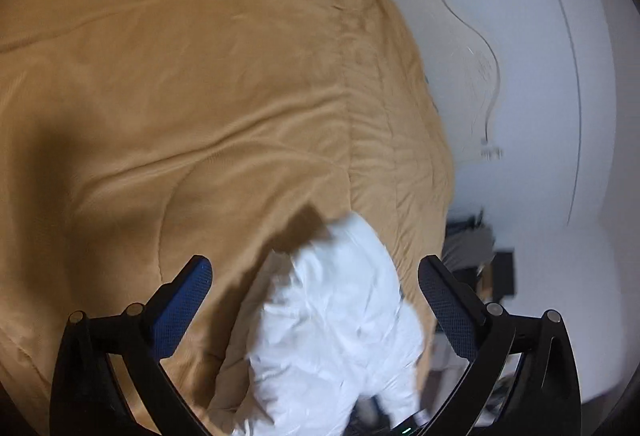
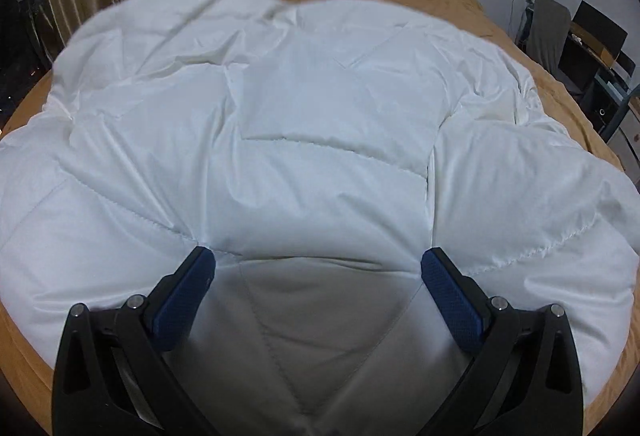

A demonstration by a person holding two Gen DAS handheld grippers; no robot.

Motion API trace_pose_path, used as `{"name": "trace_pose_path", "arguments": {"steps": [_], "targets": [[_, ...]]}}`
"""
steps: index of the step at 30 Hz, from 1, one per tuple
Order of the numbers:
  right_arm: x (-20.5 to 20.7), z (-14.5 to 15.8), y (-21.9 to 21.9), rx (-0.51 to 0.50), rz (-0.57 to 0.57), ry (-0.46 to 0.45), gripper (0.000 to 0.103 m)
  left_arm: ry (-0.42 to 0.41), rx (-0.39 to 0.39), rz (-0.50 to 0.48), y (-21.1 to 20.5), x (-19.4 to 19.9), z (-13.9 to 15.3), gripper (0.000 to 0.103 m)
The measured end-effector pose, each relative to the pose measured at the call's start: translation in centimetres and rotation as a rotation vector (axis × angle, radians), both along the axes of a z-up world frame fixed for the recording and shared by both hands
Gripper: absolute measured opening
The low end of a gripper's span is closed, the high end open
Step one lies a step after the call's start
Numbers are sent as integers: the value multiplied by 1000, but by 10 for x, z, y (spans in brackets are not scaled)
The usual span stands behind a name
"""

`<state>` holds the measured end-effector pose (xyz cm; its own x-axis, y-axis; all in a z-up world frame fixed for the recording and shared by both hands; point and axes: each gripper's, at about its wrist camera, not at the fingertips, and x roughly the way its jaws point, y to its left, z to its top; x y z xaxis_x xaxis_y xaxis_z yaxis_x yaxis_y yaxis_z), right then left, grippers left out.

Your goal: Fold large clothes

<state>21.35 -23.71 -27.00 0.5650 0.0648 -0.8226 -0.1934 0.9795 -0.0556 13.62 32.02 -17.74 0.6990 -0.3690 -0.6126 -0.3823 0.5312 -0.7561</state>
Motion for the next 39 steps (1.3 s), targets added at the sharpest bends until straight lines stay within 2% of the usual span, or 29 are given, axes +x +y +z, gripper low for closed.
{"name": "trace_pose_path", "arguments": {"steps": [2, 4, 6, 7, 9, 11, 13, 14, 16, 17, 20, 23, 26, 28, 30, 32, 33, 34, 35, 39], "targets": [[1, 0, 1, -4, 1, -1, 103, -20, 113, -65, -46, -1, 13, 103], [-1, 0, 0, -8, 2, -2, 103, -20, 259, -135, -102, 1, 16, 103], [-2, 1, -1, -7, 1, -4, 103, 3, 445, -224, -167, 3, 11, 103], [-2, 1, -1, -6, 1, -5, 103, 2, 504, -272, -193, 5, 6, 103], [-6, 1, 7, -5, 1, -11, 103, 1, 592, -430, -246, 13, -12, 103], [-10, -1, 7, -7, 1, -24, 103, 32, 678, -531, -282, 16, -35, 103], [-15, -1, 11, -19, 1, -44, 103, 71, 872, -528, -301, 21, -63, 103], [-17, 0, 11, -19, 1, -45, 103, 90, 901, -506, -297, 24, -76, 103], [-21, 3, 4, 9, -3, -42, 103, 44, 778, -453, -273, 24, -93, 103], [-22, 5, -1, 23, -7, -40, 103, 25, 743, -423, -264, 22, -96, 103], [-30, 16, -19, 21, -45, -53, 103, 19, 776, -434, -267, 17, -97, 103], [-39, 34, -32, -71, -131, -126, 103, 13, 791, -419, -269, 13, -101, 103], [-42, 63, -31, 23, -81, -169, 103, 11, 802, -417, -271, 15, -104, 103], [-30, 72, -15, 37, -26, -143, 103, 9, 800, -420, -269, 13, -104, 103], [-6, 61, -7, 12, -32, -78, 103, 7, 792, -420, -266, 11, -105, 103], [26, 31, -23, -43, -104, 10, 103, 4, 783, -426, -264, 14, -107, 103], [39, 17, -40, -9, -126, 50, 103, 5, 783, -430, -264, 14, -107, 103], [45, 12, -56, 39, -144, 55, 103, 5, 782, -431, -262, 15, -107, 103], [46, 13, -67, 40, -172, 52, 103, 6, 779, -432, -258, 15, -106, 103], [44, 19, -93, -18, -257, 47, 103, 40, 769, -440, -253, 17, -98, 103]]}}
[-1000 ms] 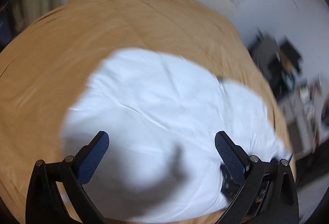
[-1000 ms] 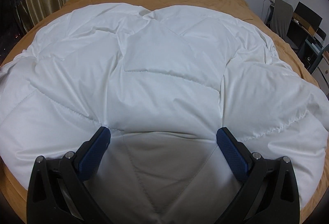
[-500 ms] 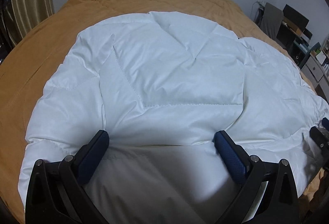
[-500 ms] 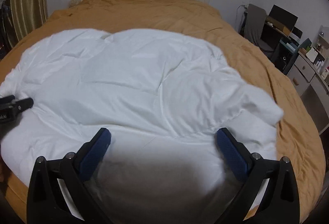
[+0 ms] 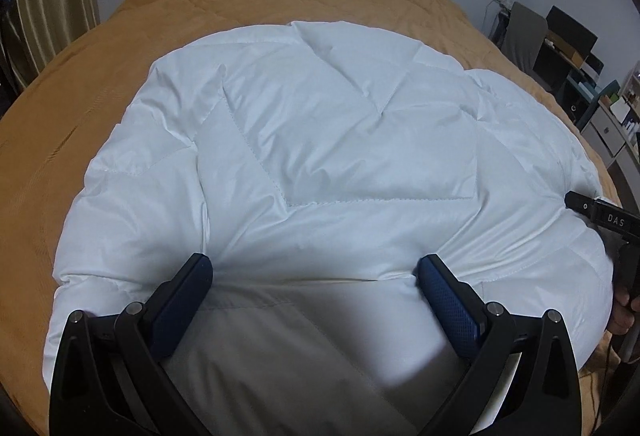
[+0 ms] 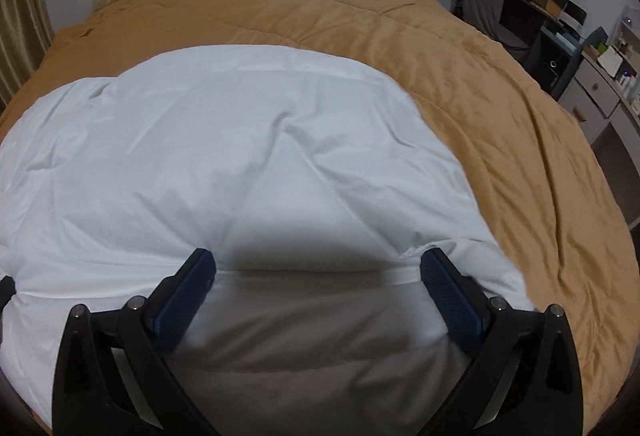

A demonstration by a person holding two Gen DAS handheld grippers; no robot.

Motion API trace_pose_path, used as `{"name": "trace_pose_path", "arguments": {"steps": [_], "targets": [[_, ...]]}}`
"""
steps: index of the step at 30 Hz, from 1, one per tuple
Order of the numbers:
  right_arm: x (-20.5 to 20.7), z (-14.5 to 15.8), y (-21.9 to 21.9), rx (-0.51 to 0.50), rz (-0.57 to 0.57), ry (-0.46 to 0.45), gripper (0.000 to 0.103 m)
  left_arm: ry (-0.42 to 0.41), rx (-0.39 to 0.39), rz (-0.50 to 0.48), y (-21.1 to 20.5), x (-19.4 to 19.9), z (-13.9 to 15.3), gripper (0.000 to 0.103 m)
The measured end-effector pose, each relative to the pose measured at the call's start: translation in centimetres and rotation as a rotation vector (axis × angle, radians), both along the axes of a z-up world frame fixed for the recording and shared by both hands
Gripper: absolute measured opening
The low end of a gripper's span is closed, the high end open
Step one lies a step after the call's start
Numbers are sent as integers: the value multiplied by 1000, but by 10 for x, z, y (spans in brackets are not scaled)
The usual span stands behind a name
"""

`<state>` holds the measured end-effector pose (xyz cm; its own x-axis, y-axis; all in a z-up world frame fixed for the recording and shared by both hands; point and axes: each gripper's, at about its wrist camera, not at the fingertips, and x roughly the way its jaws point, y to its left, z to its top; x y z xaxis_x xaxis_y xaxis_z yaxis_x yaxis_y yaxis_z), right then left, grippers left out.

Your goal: Fold large clothes

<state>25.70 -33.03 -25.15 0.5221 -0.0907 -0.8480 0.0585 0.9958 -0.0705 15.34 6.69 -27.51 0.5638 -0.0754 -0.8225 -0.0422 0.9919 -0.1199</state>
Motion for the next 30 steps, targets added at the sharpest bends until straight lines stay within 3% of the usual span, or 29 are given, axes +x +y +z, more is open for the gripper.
{"name": "trace_pose_path", "arguments": {"steps": [2, 4, 7, 9, 12, 14, 16, 19, 21, 22, 24, 26, 27, 30], "targets": [[-3, 6, -4, 13, -33, -5, 102, 21, -29, 39, 4, 5, 15, 102], [-6, 26, 8, -5, -25, -55, 102, -30, -70, 18, 2, 18, 37, 102], [5, 57, 45, 2, 48, -111, 103, -91, 14, -22, -18, 57, 59, 103], [33, 61, 72, -9, 79, -78, 103, -52, 79, -28, -29, 96, 50, 103], [86, 42, 100, -61, 104, -18, 103, 106, 130, 5, -22, 156, 6, 103], [122, 18, 102, -76, 89, 66, 103, 149, 73, 31, -5, 170, -15, 103], [147, -6, 88, -32, 75, 135, 103, 141, 40, 69, 17, 177, -18, 103], [160, -13, 42, 117, -17, 127, 103, 136, 143, 153, 50, 179, -20, 103], [164, -14, 5, 139, -135, 142, 103, 170, 208, 254, 80, 176, -21, 103], [163, -12, -13, 112, -209, 147, 102, 165, 201, 278, 91, 173, -16, 100], [153, 0, -45, 121, -326, 145, 98, 30, 190, 261, 100, 151, 18, 95], [125, 27, -60, 275, -309, 55, 97, -62, 205, 198, 87, 124, 52, 97], [108, 44, -57, 278, -270, 7, 98, -89, 200, 167, 78, 110, 63, 97], [48, 76, -25, 163, -139, -105, 99, -127, 118, 54, 42, 57, 77, 98]]}}
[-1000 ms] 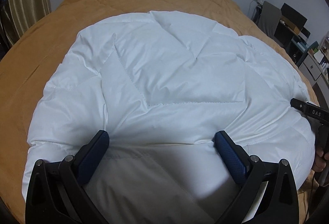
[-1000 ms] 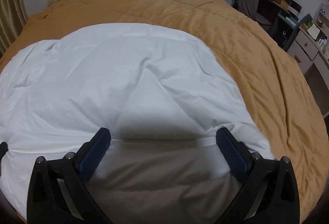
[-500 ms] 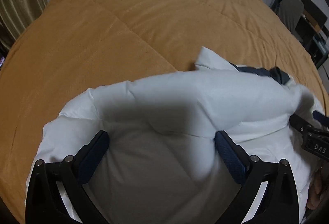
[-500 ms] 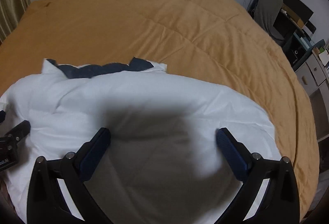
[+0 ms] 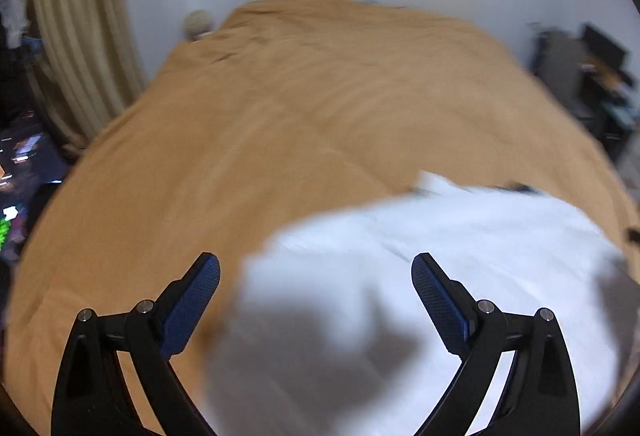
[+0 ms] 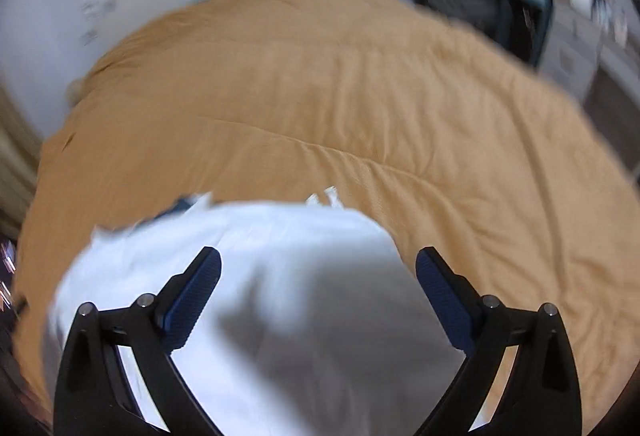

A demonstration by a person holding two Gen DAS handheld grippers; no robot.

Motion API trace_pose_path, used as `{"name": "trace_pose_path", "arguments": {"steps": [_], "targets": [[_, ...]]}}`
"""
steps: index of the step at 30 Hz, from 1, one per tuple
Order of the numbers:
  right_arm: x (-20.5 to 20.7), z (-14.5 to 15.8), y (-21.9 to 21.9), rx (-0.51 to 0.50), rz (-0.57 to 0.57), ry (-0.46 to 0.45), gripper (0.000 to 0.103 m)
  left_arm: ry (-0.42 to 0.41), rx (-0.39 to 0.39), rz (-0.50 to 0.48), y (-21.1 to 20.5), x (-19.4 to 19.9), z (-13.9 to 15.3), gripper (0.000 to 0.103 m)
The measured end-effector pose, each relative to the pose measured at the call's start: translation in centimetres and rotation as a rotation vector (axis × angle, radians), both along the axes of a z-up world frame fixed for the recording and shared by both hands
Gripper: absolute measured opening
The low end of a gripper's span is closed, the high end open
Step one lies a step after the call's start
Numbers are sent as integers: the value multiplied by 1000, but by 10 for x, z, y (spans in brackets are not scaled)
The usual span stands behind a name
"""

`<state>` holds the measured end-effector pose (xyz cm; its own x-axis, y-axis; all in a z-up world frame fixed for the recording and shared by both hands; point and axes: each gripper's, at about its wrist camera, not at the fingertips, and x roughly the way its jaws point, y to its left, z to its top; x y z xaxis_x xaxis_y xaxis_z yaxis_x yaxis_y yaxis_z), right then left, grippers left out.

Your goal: Fold large clothes

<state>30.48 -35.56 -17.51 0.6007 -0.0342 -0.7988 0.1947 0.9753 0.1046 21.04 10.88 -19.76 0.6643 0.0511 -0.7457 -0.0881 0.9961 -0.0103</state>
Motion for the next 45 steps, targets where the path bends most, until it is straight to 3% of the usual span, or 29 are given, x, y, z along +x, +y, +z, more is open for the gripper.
{"name": "trace_pose_path", "arguments": {"steps": [2, 4, 6, 7, 10, 13, 15, 19, 23, 26, 27, 30, 32, 34, 36, 38, 40, 41, 42, 45], "targets": [[-37, -1, 21, -73, 74, -12, 100, 5, -21, -67, -24, -32, -13, 98], [-67, -18, 32, -141, 123, -2, 103, 14, 19, -82, -39, -55, -42, 98], [-76, -46, 32, -194, 143, 84, 103, 103, 95, -66, -39, -65, -87, 99], [-78, -63, 25, -217, 128, 125, 103, 80, 53, -77, -29, -73, -98, 99], [-87, -72, -3, -181, 106, 107, 103, 67, 93, 35, -2, -83, -93, 99], [-93, -58, -15, -213, 34, 95, 102, 76, 29, 130, 19, -94, -76, 98], [-106, -38, -1, -212, 60, 9, 102, 27, -33, 96, 6, -109, -65, 98], [-140, -22, 64, -242, 247, -118, 103, 6, 15, 14, -36, -116, -83, 98], [-140, -73, 98, -380, 374, -21, 103, -18, -5, 31, -22, -121, -89, 101], [-127, -82, 67, -231, 345, 20, 103, -22, -19, 144, 10, -127, -83, 101], [-121, -79, 55, -195, 315, 44, 103, -17, -43, 214, 29, -133, -82, 100], [-119, -63, 36, -146, 222, 72, 101, 40, -300, 370, 90, -152, -91, 100], [-124, -43, 40, -123, 201, 25, 100, 48, -476, 407, 112, -167, -99, 100], [-133, -20, 69, -95, 265, -47, 100, 36, -581, 398, 114, -180, -104, 100], [-132, -11, 102, -117, 350, -89, 100, 35, -655, 344, 108, -189, -108, 100], [-128, -22, 132, -193, 427, -89, 100, 53, -713, 286, 98, -191, -115, 100], [-112, -65, 145, -258, 439, 21, 101, 78, -748, 246, 90, -190, -124, 100], [-105, -85, 137, -219, 436, 58, 103, 82, -752, 236, 89, -189, -126, 100], [-104, -96, 127, -171, 426, 34, 103, 80, -757, 234, 87, -188, -127, 100], [-99, -96, 118, -146, 422, 34, 103, 59, -828, 225, 85, -183, -128, 100]]}}
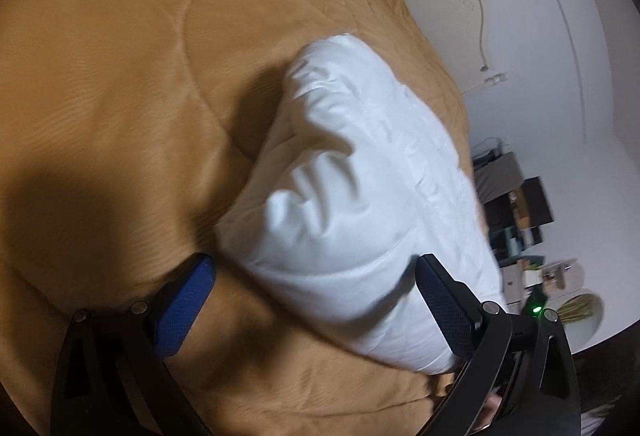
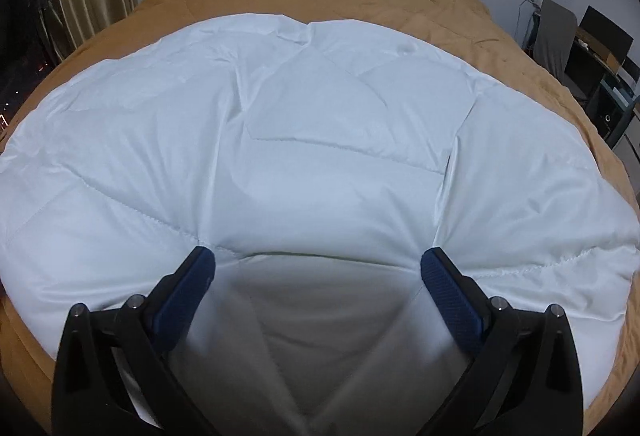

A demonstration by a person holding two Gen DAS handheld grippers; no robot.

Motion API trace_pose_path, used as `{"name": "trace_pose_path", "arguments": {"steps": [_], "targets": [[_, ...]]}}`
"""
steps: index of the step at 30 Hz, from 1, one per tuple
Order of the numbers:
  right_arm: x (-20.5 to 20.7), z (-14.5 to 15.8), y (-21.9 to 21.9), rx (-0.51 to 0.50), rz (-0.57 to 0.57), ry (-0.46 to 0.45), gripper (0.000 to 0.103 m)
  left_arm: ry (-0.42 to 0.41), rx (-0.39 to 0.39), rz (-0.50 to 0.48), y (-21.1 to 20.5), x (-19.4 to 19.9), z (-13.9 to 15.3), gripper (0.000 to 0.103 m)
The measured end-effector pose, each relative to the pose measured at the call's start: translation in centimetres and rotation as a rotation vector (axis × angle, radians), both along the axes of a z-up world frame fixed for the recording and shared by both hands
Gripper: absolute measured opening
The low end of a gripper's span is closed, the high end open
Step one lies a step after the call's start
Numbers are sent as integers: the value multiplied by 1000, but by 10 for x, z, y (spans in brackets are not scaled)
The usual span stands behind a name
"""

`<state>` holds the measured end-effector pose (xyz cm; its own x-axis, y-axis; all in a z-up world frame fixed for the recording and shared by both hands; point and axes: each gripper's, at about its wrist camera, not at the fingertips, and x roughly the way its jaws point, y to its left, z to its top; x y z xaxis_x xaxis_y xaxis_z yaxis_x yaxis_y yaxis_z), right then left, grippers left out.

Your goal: Fold large clothes

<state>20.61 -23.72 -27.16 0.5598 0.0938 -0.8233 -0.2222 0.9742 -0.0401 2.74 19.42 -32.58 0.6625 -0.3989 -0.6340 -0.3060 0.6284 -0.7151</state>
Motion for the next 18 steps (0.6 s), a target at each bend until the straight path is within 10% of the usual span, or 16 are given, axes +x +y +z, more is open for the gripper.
{"name": "trace_pose_path", "arguments": {"steps": [11, 16, 18], "targets": [[-1, 3, 2, -17, -7, 2, 103, 31, 32, 62, -20, 75, -10, 98], [-8, 8, 2, -3, -14, -7, 100, -9, 179, 41, -25, 67, 6, 54], [-15, 20, 3, 1, -31, -17, 63, -3, 200, 35, -24, 70, 8, 51]]}}
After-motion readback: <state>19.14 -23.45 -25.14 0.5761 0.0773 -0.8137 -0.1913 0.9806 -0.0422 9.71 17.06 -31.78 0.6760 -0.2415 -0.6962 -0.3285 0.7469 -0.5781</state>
